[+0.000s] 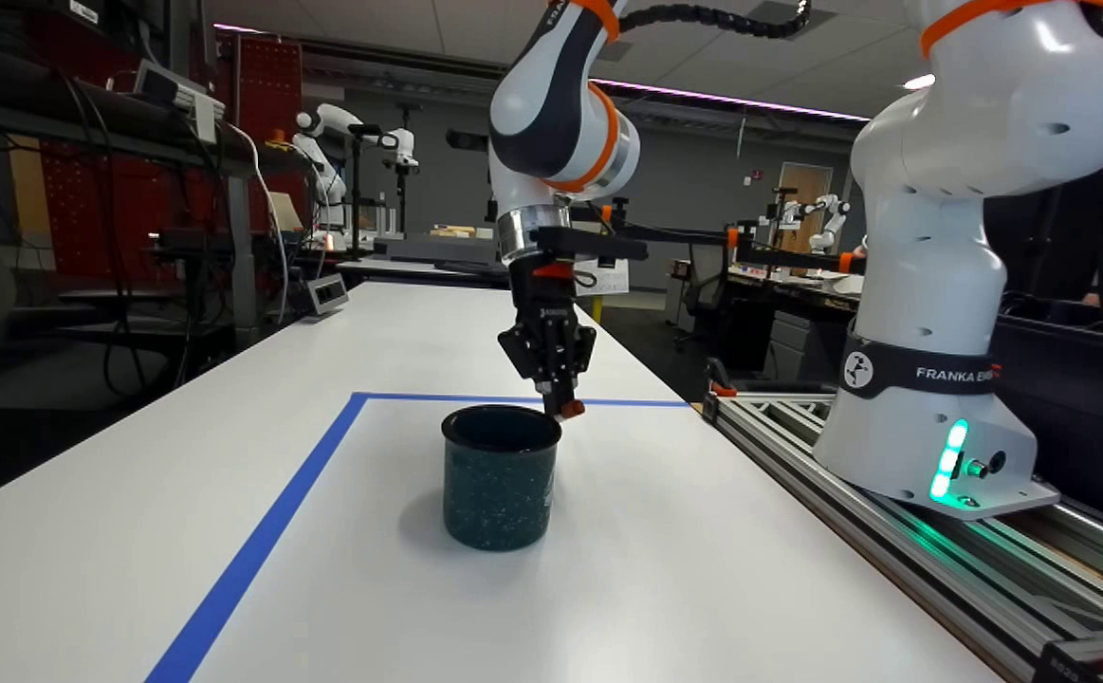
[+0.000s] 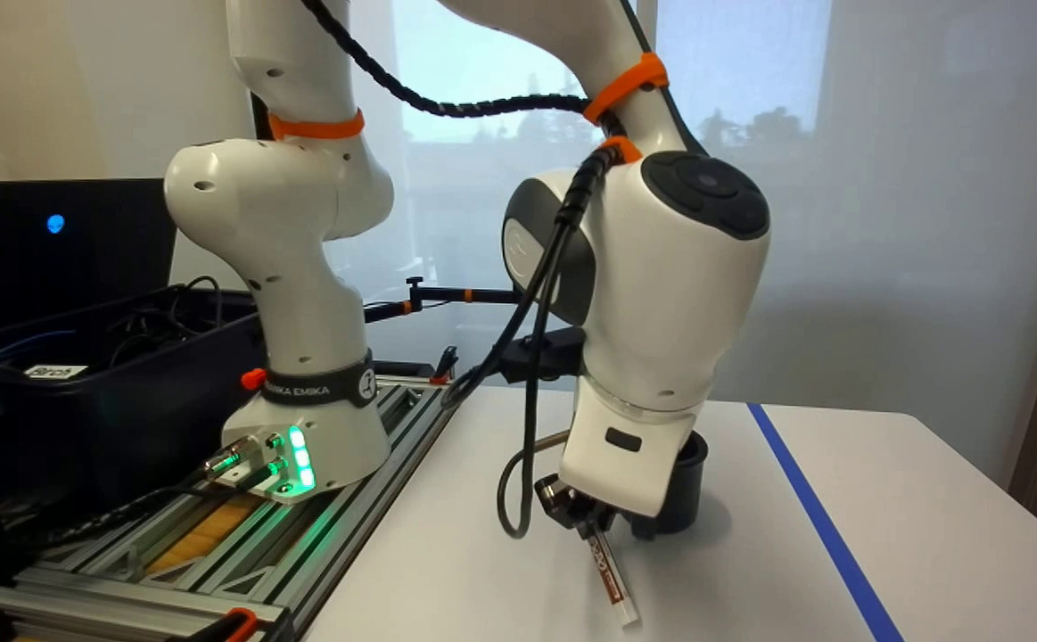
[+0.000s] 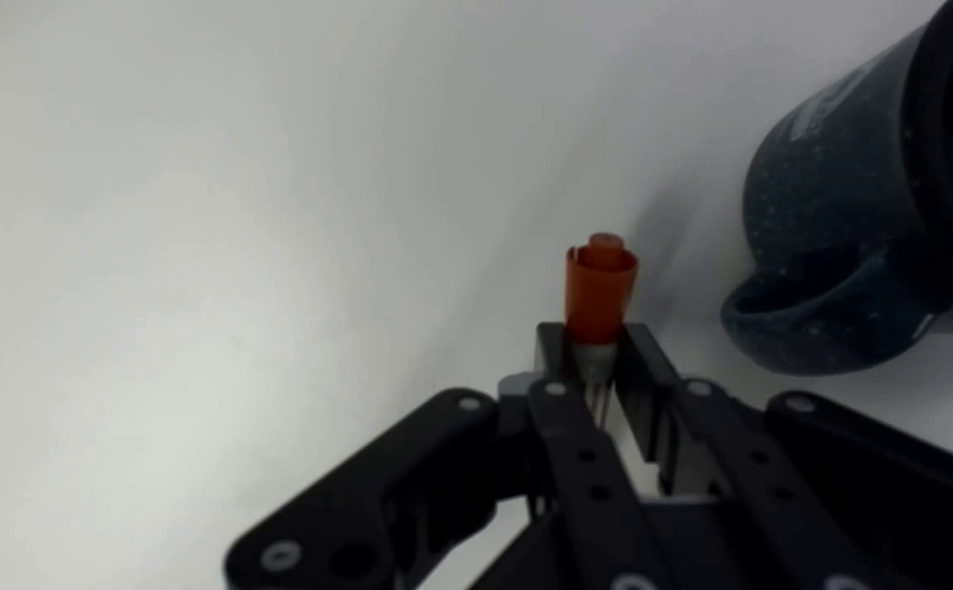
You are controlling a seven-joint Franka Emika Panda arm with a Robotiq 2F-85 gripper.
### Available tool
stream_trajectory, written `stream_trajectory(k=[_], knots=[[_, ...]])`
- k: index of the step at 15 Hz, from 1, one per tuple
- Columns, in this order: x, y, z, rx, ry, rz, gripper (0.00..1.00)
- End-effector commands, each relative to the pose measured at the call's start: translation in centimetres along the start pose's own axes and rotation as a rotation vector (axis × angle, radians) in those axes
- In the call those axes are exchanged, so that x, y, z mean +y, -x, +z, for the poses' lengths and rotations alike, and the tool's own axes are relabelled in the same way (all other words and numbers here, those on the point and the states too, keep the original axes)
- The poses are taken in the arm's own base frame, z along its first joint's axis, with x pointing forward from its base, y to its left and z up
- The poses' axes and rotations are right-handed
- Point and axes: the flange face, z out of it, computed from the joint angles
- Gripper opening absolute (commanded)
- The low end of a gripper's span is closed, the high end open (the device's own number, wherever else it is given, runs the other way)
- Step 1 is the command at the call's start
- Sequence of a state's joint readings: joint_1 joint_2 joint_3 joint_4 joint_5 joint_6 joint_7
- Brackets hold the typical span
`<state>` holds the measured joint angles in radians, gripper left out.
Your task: Remove the marker from the cup
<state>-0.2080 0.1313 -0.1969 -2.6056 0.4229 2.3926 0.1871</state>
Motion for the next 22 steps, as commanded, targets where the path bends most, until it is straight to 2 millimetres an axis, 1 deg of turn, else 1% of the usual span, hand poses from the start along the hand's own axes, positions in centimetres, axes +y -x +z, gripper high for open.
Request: stream_trajectory(k=[1,5,7,8,9,10,12,13,16,17,18,21,22], knots=[[0.0,-0.2,2.1,-0.006,0.015,-0.022,0.05],[-0.3,-0.1,3.7,-0.035,0.028,-0.051,0.05],[-0.5,0.1,3.8,-0.044,0.025,-0.07,0.04],[-0.7,0.3,3.6,-0.046,0.024,-0.077,0.0],[-0.8,0.6,3.3,-0.044,0.024,-0.085,0.03],[-1.0,0.8,2.9,-0.038,0.021,-0.091,0.23],[-1.1,1.1,2.2,-0.033,0.016,-0.101,0.35],[-1.2,1.4,1.8,-0.03,0.01,-0.106,0.44],[-1.5,2.5,0.1,-0.041,-0.007,-0.122,0.66],[-1.7,3.0,-0.7,-0.042,-0.01,-0.135,0.75],[-1.9,3.4,-1.4,-0.036,-0.01,-0.142,0.81],[-2.7,5.0,-3.8,-0.008,0.003,-0.19,0.9],[-2.9,5.4,-4.6,0.011,0.017,-0.205,0.98]])
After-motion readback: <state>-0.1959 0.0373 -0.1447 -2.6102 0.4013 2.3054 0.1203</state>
